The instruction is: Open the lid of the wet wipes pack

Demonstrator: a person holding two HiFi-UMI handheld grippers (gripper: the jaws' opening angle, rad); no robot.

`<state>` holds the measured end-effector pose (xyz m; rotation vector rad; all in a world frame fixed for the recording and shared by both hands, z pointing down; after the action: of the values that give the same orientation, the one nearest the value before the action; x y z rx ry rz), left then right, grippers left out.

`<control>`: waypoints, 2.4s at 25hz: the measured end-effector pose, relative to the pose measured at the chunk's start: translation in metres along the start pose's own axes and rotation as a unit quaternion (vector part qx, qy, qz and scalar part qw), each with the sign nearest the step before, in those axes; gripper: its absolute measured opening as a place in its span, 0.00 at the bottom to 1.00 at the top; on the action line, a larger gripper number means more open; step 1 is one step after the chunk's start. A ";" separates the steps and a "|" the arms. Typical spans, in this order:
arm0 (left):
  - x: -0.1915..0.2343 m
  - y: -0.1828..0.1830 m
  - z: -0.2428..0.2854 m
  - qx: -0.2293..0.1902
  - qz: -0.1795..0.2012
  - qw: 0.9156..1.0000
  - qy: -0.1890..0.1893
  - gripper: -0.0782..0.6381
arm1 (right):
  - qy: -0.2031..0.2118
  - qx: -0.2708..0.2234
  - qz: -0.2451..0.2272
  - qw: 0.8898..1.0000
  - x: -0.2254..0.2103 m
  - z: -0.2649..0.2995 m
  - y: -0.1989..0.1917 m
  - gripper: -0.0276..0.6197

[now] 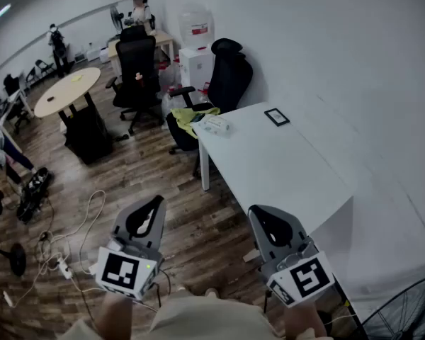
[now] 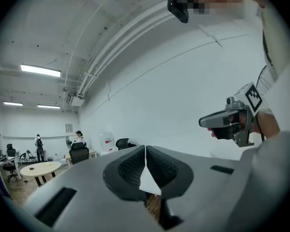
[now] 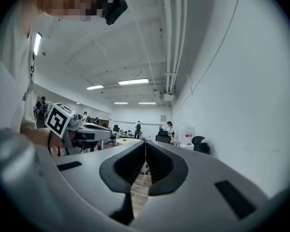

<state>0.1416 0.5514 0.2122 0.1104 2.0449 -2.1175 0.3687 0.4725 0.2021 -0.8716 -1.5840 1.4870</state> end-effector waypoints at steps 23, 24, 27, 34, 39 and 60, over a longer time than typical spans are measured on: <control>-0.013 0.003 0.006 0.002 -0.008 1.000 -0.023 0.15 | -0.004 -0.010 0.036 0.999 -0.009 -0.010 -0.012 0.10; -0.010 0.001 0.006 0.002 -0.011 1.000 -0.022 0.15 | -0.008 -0.011 0.036 0.999 -0.009 -0.008 -0.013 0.16; -0.001 -0.006 0.011 0.003 -0.016 1.000 -0.020 0.15 | -0.022 -0.010 0.029 0.999 -0.013 0.002 -0.015 0.38; 0.026 -0.025 0.043 0.008 -0.024 0.999 -0.021 0.15 | -0.015 0.024 0.019 0.999 -0.030 0.046 -0.034 0.39; 0.061 -0.044 0.079 0.018 -0.039 0.999 -0.025 0.15 | -0.013 0.055 0.013 0.998 -0.046 0.091 -0.052 0.39; 0.272 -0.117 0.309 0.057 -0.093 0.987 -0.116 0.15 | -0.106 0.182 0.027 0.977 -0.153 0.353 -0.120 0.38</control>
<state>-0.1217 0.2230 0.2886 -0.3093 1.8642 -2.2330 0.1291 0.1649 0.3046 -0.5641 -1.3771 1.8863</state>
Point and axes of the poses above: the fingertips, and each gripper's own axes: z forward along the fingers, x to its left, y out of its top, the point moved 7 cm from there along -z, backward along the fingers
